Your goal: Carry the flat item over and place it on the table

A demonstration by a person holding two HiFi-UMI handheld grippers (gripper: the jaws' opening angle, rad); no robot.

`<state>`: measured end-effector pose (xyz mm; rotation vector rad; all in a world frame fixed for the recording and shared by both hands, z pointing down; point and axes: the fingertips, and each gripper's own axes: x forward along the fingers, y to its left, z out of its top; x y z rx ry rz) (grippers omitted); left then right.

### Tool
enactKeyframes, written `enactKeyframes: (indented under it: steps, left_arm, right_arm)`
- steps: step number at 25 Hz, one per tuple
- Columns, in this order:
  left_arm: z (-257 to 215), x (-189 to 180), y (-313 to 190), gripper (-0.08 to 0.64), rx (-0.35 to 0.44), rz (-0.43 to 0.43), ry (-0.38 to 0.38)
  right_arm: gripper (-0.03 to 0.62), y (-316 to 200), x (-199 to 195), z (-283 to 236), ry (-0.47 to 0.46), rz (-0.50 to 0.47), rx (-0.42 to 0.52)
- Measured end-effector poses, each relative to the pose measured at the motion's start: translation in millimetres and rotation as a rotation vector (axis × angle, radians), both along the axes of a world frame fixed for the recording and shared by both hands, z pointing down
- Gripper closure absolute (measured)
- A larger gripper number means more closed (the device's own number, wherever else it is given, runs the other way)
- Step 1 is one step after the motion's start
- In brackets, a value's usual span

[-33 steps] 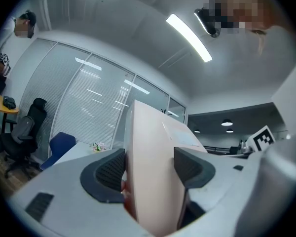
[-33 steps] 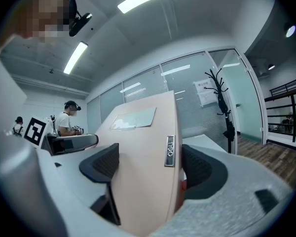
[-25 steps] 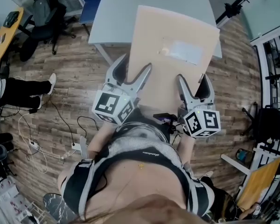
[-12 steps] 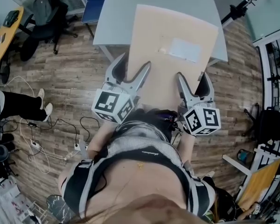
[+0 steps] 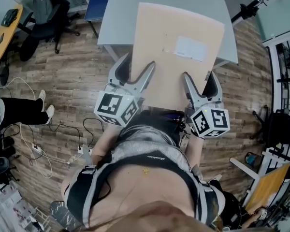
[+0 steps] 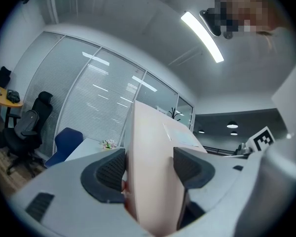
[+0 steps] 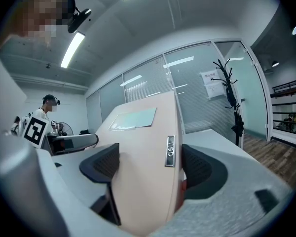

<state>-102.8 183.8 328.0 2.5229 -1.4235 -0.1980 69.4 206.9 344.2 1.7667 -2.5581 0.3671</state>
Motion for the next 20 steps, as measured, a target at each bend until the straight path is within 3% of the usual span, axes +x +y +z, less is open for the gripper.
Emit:
enactKeyframes:
  steps: [20]
  left_arm:
    - [14.3,6.7,-95.6,0.261,-0.057,-0.051,-0.021]
  right_arm:
    - [0.207,-102.6,8.2,15.0,-0.023,-0.052,-0.036]
